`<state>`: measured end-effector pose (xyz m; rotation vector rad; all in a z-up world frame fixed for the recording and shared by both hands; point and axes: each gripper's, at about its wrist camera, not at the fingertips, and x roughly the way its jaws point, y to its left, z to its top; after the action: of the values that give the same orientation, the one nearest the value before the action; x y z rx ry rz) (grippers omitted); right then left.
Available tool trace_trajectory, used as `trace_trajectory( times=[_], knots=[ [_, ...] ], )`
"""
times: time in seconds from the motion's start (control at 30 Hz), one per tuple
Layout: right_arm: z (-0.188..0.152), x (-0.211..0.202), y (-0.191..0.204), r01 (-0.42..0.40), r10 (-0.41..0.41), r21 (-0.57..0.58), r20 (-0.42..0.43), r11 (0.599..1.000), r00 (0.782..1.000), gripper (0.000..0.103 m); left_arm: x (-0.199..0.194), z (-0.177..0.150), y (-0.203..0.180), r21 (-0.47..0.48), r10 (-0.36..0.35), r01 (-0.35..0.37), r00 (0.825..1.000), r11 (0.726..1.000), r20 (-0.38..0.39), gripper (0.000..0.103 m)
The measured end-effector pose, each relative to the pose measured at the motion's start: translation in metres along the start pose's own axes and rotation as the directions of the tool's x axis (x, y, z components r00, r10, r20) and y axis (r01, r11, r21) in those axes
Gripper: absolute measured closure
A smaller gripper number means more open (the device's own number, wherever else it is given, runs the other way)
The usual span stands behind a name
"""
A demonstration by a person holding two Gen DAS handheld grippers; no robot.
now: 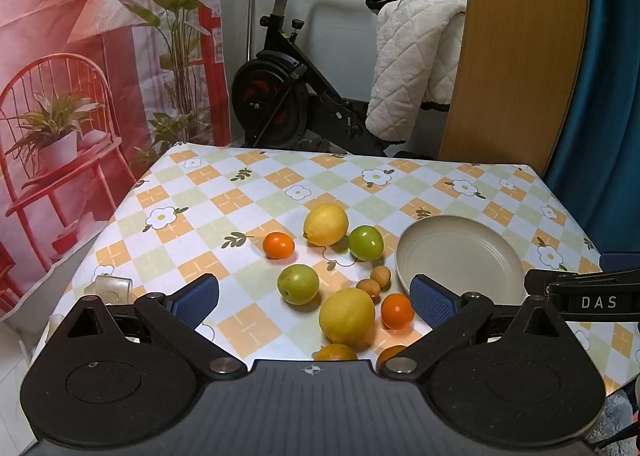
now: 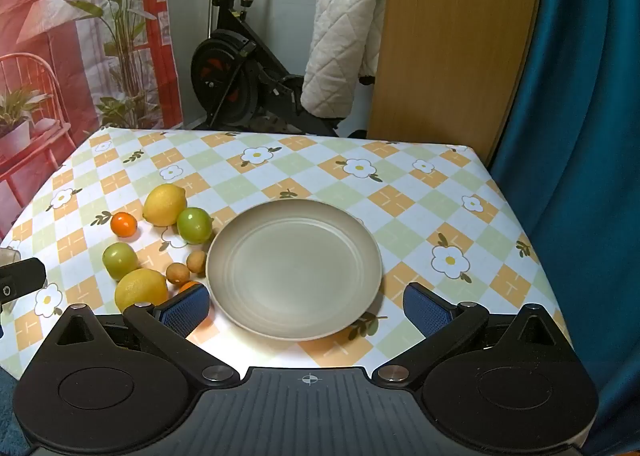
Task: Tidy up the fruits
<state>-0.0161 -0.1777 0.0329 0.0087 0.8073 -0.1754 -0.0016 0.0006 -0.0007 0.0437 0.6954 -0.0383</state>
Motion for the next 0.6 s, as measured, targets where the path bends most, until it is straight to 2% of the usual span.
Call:
trace_trajectory(
  times=[0.6],
  knots=[
    [0.0002,-0.0001,0.0009,0.006,-0.006,-0.005,0.007,1.0,1.0,0.001,-0.0001,-0.0007,0.0005,-0.006,0.001,-0.001,1.0,1.0,0.0,0.0]
  ],
)
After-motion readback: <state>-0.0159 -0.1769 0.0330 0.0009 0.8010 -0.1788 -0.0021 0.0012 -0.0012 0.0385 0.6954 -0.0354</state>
